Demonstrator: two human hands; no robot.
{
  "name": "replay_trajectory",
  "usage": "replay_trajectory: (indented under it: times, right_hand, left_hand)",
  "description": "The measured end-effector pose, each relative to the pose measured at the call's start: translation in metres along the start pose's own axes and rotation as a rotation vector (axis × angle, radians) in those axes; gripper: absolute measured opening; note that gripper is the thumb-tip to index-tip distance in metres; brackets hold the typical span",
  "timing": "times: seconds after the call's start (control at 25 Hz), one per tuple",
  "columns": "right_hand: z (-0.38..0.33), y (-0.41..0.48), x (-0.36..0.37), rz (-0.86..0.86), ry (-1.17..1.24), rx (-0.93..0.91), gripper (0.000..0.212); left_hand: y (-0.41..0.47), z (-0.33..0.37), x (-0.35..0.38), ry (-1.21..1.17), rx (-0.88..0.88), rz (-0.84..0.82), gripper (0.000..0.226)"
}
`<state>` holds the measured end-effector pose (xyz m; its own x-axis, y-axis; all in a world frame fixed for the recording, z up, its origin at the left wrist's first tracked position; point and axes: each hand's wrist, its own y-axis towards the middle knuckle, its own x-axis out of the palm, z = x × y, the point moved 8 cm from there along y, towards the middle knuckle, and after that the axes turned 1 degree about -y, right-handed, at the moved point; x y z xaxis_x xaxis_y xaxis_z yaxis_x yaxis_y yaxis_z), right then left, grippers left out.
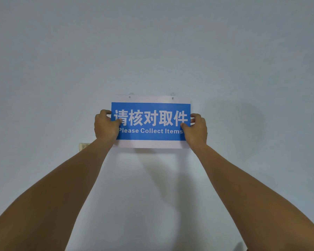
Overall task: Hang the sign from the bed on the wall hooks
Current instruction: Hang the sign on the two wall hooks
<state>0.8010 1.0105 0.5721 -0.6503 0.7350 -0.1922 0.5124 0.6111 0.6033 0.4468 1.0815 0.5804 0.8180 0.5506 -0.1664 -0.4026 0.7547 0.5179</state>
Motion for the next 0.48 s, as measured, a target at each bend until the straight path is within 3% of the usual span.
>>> replay_trajectory:
  times: [0.48]
  right_hand:
    - [-0.001, 0.013, 0.019, 0.014, 0.004, -0.012, 0.045]
  left_hand:
    - [0.027, -0.011, 0.011, -0.019, -0.002, -0.029, 0.046]
